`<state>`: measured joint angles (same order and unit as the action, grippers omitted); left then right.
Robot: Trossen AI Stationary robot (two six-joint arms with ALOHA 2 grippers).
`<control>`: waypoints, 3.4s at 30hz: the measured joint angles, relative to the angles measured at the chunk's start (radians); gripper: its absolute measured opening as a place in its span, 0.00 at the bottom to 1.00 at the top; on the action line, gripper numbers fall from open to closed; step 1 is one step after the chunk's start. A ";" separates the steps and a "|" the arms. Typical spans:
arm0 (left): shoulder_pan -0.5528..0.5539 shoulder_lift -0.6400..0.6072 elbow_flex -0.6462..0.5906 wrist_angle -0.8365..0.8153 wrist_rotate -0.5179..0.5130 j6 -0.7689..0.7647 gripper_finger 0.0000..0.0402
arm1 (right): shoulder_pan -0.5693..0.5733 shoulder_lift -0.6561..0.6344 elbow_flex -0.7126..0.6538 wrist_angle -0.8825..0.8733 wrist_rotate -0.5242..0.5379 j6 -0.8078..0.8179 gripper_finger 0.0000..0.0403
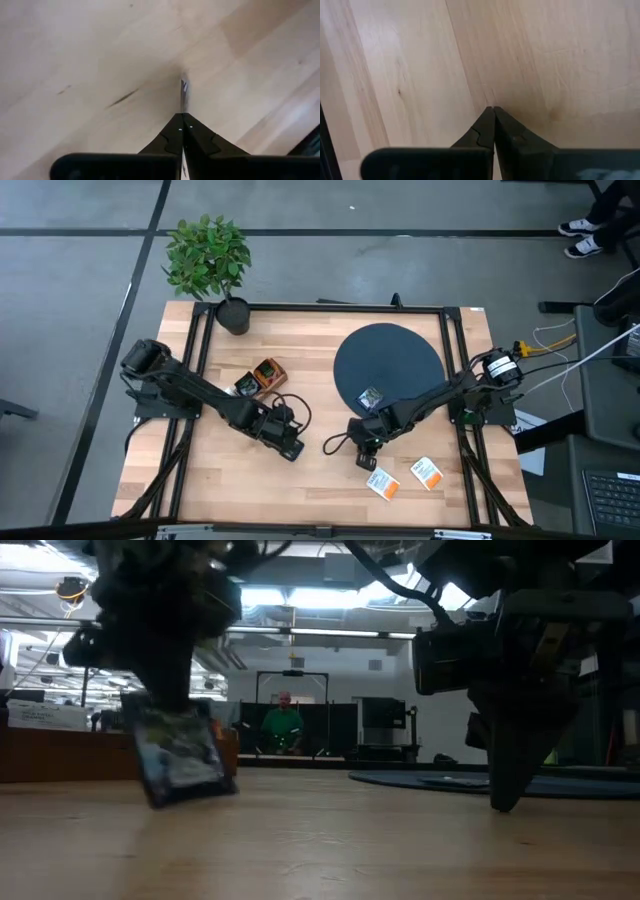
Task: Pick & Place Tea
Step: Put the black tea bag into the middle section of the wooden organizer
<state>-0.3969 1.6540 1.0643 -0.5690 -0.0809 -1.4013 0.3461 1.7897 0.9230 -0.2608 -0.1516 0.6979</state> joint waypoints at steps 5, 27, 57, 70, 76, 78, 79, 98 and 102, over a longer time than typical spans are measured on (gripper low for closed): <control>0.011 -0.089 0.001 -0.136 0.002 0.019 0.00 | 0.002 0.000 0.000 0.000 0.001 0.000 0.02; 0.013 -0.404 0.001 -0.593 0.019 -0.025 0.00 | 0.002 -0.001 0.001 0.005 0.003 0.000 0.02; 0.414 -0.407 0.001 -0.635 -0.012 0.432 0.00 | 0.002 -0.001 0.001 0.018 0.014 0.008 0.02; 0.538 -0.406 -0.053 -0.641 0.048 0.569 0.00 | 0.002 -0.002 0.002 0.018 0.027 0.027 0.02; 0.539 -0.406 -0.097 -0.584 -0.021 0.584 0.00 | 0.001 -0.002 0.002 0.018 0.030 0.027 0.02; 0.546 -0.406 -0.099 -0.564 -0.021 0.608 0.00 | 0.001 -0.002 0.002 0.018 0.031 0.027 0.02; 0.550 -0.406 -0.099 -0.554 -0.020 0.617 0.00 | 0.001 -0.002 0.002 0.017 0.031 0.026 0.02; 0.629 -0.400 -0.099 -0.556 0.010 0.673 0.00 | 0.001 -0.002 0.002 0.017 0.030 0.027 0.02; 0.627 -0.400 -0.099 -0.556 -0.006 0.641 0.01 | 0.001 -0.002 0.002 0.017 0.030 0.027 0.02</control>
<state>0.2302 1.2545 0.9657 -1.1252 -0.0872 -0.7602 0.3470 1.7878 0.9249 -0.2440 -0.1215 0.7250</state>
